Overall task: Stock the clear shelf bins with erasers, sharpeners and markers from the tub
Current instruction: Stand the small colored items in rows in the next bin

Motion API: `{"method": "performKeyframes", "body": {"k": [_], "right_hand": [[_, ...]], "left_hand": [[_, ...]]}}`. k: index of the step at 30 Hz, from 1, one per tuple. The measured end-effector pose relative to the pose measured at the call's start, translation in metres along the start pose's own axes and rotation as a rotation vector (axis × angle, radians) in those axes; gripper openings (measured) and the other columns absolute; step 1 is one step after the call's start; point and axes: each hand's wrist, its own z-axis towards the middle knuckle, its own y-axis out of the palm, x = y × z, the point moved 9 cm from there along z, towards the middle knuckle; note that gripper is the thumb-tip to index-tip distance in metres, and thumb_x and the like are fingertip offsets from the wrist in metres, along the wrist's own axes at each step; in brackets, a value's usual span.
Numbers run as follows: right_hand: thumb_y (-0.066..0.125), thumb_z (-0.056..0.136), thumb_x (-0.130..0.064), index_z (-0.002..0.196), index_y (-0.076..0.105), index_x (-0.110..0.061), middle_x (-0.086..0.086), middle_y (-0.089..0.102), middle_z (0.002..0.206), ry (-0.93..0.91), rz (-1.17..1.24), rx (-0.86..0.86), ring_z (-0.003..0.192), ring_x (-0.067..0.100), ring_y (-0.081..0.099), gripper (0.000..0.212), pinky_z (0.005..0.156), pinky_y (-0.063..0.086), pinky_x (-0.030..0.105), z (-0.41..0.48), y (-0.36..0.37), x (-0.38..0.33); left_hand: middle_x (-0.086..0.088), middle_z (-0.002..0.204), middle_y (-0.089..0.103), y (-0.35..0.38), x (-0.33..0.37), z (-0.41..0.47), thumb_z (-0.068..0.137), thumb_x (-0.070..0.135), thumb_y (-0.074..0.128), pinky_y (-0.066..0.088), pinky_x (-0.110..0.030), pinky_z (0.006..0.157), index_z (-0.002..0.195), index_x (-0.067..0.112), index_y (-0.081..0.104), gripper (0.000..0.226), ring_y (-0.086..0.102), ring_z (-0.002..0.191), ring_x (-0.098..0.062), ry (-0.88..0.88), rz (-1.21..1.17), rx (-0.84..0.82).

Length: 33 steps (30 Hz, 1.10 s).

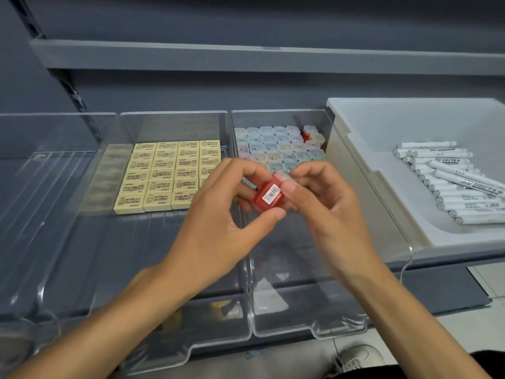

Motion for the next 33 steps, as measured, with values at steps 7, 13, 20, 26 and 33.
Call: {"method": "performKeyframes", "body": {"k": [7,13,20,26,33], "right_hand": [[0.062,0.087,-0.017,0.104,0.062,-0.022,0.006,0.070,0.103,0.012,0.009,-0.113,0.094,0.025,0.068,0.018,0.079,0.053,0.032,0.001,0.009,0.003],[0.062,0.085,-0.006,0.105,0.058,-0.012,0.000,0.068,0.100,-0.022,-0.051,-0.068,0.083,0.013,0.068,0.022,0.074,0.053,0.026,0.001,0.003,-0.002],[0.059,0.084,-0.013,0.097,0.060,-0.016,-0.003,0.065,0.089,0.035,-0.088,0.121,0.083,0.016,0.063,0.014,0.075,0.055,0.034,0.001,-0.023,0.006],[0.064,0.086,-0.020,0.110,0.054,-0.023,-0.008,0.061,0.105,-0.034,-0.888,0.361,0.089,0.008,0.061,0.026,0.080,0.046,0.024,0.003,-0.051,0.014],[0.066,0.087,-0.018,0.111,0.055,-0.018,0.001,0.059,0.108,-0.014,-1.025,0.312,0.093,0.020,0.061,0.027,0.084,0.052,0.042,0.020,-0.051,0.032]], "left_hand": [[0.016,0.098,0.070,-0.005,-0.002,0.002,0.084,0.035,0.070,0.053,-0.021,0.078,0.106,0.025,0.063,0.025,0.070,0.083,-0.012,-0.001,-0.055,0.060],[0.016,0.099,0.074,-0.005,-0.002,0.006,0.089,0.031,0.065,0.055,-0.022,0.081,0.111,0.031,0.067,0.022,0.071,0.087,-0.009,0.030,-0.045,0.021],[0.007,0.103,0.065,0.011,0.005,0.001,0.093,0.016,0.059,0.043,-0.019,0.088,0.123,0.017,0.067,0.031,0.058,0.097,-0.009,0.213,0.306,-0.128],[0.019,0.110,0.056,0.005,-0.006,0.004,0.088,0.036,0.049,0.023,-0.016,0.103,0.108,0.031,0.068,0.028,0.041,0.114,-0.006,0.103,0.481,-0.106],[0.019,0.108,0.054,0.005,-0.012,0.003,0.085,0.036,0.048,0.020,-0.012,0.101,0.100,0.033,0.068,0.025,0.040,0.112,-0.004,0.048,0.469,-0.071]]}}
